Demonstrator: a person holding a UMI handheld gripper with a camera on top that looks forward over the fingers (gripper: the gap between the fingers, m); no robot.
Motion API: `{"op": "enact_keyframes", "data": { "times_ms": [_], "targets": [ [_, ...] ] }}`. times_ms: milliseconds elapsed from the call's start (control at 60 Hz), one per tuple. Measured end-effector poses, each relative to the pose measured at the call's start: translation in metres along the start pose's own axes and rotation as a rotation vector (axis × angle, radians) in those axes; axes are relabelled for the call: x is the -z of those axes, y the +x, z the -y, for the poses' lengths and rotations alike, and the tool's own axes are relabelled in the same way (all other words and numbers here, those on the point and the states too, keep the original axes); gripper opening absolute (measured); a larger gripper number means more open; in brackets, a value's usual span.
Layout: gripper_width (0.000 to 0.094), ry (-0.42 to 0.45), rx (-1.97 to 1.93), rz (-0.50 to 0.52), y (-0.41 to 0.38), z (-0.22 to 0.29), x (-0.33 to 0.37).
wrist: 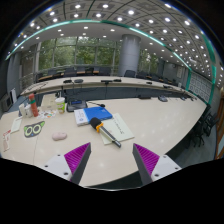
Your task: Arrange mouse
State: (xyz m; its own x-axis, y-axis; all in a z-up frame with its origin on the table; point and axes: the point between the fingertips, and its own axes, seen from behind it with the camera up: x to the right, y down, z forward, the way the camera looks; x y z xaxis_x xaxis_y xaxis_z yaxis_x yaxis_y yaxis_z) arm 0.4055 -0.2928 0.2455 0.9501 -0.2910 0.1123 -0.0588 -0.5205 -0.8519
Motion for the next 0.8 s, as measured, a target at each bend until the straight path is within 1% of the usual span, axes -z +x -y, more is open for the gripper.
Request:
{"op": "enact_keyframes", "data": {
  "times_ms": [117, 133, 233, 267, 350, 400, 417, 450, 600, 800],
  "targets": [
    [0.0853, -0.035, 0.014, 0.002, -0.005, -0.022, -0.007],
    [0.0855, -0.037, 0.015, 0.004, -0.010, -0.032, -0.021],
    [0.0852, -0.073, 0.026, 0.017, -0.030, -0.064, -0.042],
    [0.0854, -0.086, 0.032, 0.021, -0.035, -0.070, -0.037],
    [0.0855, -0.107, 0.040, 0.037, -0.070, -0.103, -0.066],
    [0.0855, -0.116, 0.043, 0.058, -0.095, -0.114, -0.081],
    [0.0855, -0.121, 0.044, 0.062, -0.099, -0.112, -0.075],
    [0.0857, -0.118, 0.037, 0.077, -0.118, -0.121, -0.093],
    [0.0856, -0.098, 0.015, 0.149, -0.212, -0.124, -0.144],
    [0.0850, -0.087, -0.018, 0.219, -0.317, -0.107, -0.215]
  ]
}}
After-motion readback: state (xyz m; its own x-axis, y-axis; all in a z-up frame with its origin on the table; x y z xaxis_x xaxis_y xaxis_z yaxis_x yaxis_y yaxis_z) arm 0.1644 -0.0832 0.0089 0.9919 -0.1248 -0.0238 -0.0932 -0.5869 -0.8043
